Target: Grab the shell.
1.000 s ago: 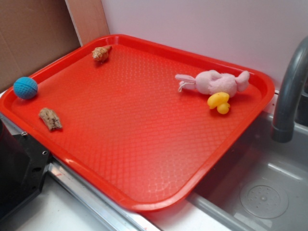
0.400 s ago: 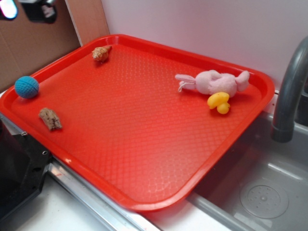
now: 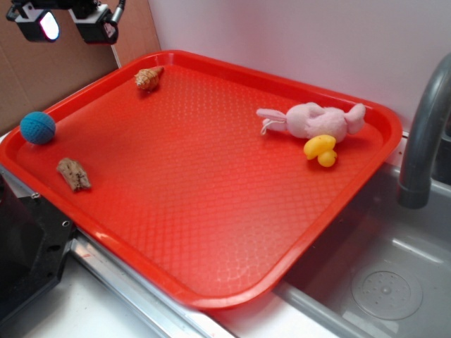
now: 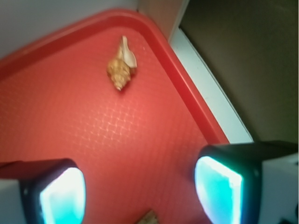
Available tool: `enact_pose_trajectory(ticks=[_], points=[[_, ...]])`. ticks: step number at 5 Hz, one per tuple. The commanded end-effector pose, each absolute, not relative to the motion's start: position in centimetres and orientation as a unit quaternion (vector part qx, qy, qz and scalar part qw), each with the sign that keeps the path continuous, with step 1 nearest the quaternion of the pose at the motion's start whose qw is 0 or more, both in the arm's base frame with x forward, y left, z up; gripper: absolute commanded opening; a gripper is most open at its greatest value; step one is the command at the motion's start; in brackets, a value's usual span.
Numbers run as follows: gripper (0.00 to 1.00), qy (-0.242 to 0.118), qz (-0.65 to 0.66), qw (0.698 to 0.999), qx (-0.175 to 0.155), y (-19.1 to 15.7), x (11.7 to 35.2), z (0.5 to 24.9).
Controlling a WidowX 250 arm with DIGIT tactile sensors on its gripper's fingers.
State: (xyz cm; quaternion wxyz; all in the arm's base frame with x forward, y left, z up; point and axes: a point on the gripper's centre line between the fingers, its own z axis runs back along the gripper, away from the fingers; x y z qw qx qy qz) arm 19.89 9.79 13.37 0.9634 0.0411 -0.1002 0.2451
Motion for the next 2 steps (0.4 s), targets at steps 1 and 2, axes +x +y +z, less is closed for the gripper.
enact_pose_trajectory(ticks=[1,2], points=[[1.0,-0.115,0.247,0.961,0.046,10.6,19.9,14.5],[1.0,-0.065,0.257,0.962,0.066,11.5,24.1,9.8]])
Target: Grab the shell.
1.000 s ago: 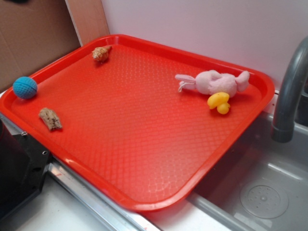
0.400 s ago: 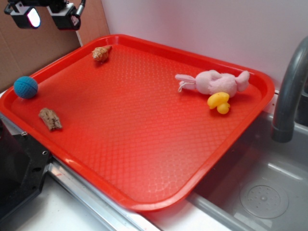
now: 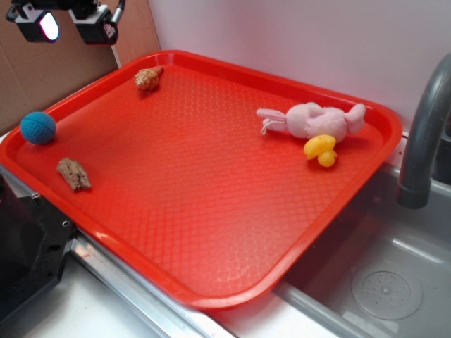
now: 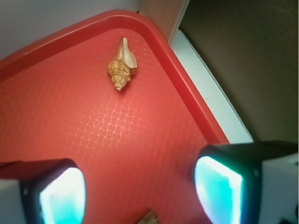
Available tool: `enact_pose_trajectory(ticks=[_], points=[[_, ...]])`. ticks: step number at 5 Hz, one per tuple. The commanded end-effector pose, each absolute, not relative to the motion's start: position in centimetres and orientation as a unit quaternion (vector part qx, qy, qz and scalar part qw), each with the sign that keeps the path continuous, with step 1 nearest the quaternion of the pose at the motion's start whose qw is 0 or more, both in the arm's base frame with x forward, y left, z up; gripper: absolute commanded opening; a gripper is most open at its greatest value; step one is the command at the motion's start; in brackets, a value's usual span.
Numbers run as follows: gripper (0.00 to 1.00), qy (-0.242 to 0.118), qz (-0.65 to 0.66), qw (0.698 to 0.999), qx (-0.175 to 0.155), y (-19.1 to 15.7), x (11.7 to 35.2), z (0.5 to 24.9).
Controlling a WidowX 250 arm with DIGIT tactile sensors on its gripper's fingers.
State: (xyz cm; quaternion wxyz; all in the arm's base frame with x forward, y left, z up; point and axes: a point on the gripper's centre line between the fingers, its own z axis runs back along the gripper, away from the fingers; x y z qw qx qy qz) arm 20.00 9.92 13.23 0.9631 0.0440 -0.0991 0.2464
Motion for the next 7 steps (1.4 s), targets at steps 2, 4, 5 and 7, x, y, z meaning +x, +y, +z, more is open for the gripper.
enact_pose_trajectory(ticks=[2,4,5,7], points=[[1.0,-0.076,0.265,0.958,0.073,13.4,27.8,5.8],[1.0,-0.076,0.276,0.954,0.083,15.1,29.1,3.5],[0.76,-0.075,0.287,0.95,0.096,15.6,29.5,2.9],[0.0,-0.066,0.284,0.953,0.077,15.6,28.8,3.9]])
